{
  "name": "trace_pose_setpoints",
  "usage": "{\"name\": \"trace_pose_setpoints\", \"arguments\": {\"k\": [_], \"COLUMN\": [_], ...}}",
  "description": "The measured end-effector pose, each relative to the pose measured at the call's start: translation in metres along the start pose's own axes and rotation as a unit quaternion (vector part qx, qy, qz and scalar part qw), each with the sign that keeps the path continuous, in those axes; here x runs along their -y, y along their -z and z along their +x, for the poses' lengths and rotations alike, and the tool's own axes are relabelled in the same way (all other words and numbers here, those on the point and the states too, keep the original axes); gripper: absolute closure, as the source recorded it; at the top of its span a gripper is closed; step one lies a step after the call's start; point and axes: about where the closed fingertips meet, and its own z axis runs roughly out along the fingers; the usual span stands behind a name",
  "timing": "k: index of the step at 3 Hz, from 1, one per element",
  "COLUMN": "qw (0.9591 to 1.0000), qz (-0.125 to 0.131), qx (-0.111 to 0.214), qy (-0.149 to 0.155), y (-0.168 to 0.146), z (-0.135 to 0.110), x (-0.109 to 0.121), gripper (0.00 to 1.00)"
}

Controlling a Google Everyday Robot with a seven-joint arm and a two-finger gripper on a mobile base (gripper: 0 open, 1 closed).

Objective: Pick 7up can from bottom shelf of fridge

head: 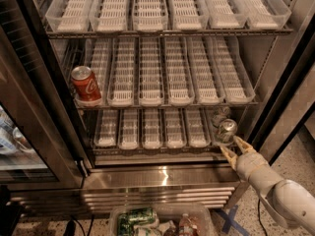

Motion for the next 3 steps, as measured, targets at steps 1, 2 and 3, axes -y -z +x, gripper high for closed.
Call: {"name": "trace_pose_setpoints", "arguments": {"k": [1,2,3], "qw": [0.9997,0.9991,0.9986], "qz": [0.022,0.039,0.048], "qx": [0.001,0.0,-0.001], "qy": [-0.011,-0.019,-0.024], "y": [-0.0061,-0.0096,-0.0127], "z": [0.0028,0.0061,0.0092], "x": [0.0053,0.0107,0.0138], "gripper": [0.5,0.45,0.37]}}
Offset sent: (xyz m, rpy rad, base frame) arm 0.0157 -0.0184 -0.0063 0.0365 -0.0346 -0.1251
